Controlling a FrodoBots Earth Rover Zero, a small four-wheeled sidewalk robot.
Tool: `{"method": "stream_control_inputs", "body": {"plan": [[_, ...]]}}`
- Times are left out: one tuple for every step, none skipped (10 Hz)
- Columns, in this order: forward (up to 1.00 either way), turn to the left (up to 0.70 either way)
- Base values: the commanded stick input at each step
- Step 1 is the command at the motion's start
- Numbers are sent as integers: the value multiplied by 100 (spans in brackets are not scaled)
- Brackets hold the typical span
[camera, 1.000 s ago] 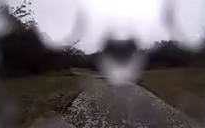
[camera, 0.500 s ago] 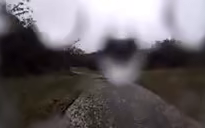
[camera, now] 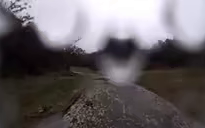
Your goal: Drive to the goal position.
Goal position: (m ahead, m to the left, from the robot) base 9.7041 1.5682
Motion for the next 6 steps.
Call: {"method": "stream_control_inputs", "body": {"plan": [[70, 0], [70, 0], [70, 0], [70, 0], [70, -8], [70, -21]]}}
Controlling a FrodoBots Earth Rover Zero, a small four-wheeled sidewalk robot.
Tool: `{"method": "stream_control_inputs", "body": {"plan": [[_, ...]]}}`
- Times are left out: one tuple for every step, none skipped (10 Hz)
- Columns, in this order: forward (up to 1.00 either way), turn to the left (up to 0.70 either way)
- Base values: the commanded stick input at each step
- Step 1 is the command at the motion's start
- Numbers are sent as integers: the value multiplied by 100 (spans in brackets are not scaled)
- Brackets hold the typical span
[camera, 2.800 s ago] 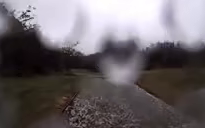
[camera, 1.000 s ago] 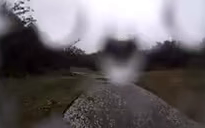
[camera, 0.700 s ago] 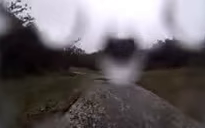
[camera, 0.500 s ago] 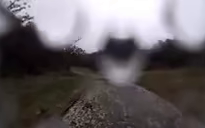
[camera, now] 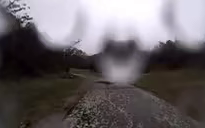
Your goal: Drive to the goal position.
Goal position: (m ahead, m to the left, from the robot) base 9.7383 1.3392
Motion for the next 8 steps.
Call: {"method": "stream_control_inputs", "body": {"plan": [[70, -28], [70, -28], [70, 0], [70, 0], [70, 0], [70, 0], [70, 0], [70, 0]]}}
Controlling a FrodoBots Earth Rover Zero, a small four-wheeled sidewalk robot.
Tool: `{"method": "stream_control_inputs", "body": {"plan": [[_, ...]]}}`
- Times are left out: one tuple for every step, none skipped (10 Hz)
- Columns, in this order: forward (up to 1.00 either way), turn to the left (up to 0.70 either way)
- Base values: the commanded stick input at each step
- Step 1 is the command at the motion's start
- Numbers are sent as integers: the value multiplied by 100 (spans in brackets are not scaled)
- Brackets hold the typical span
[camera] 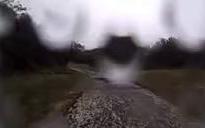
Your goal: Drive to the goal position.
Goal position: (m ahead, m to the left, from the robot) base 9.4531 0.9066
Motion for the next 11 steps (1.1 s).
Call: {"method": "stream_control_inputs", "body": {"plan": [[70, 0], [70, 0], [70, 0], [70, 0], [70, 0], [70, 0], [70, 0], [70, 0], [70, 0], [70, 0], [70, 0]]}}
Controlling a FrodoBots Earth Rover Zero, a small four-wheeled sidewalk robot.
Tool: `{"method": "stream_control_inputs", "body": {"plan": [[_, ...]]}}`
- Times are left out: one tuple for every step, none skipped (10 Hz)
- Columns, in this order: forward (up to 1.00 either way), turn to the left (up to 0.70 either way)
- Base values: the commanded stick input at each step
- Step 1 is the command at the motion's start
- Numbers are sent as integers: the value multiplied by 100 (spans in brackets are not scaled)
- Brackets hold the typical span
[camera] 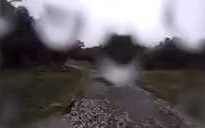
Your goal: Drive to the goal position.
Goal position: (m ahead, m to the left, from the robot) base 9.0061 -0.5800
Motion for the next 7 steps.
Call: {"method": "stream_control_inputs", "body": {"plan": [[70, 0], [70, 0], [70, 0], [70, 0], [70, 0], [70, 0], [70, 0]]}}
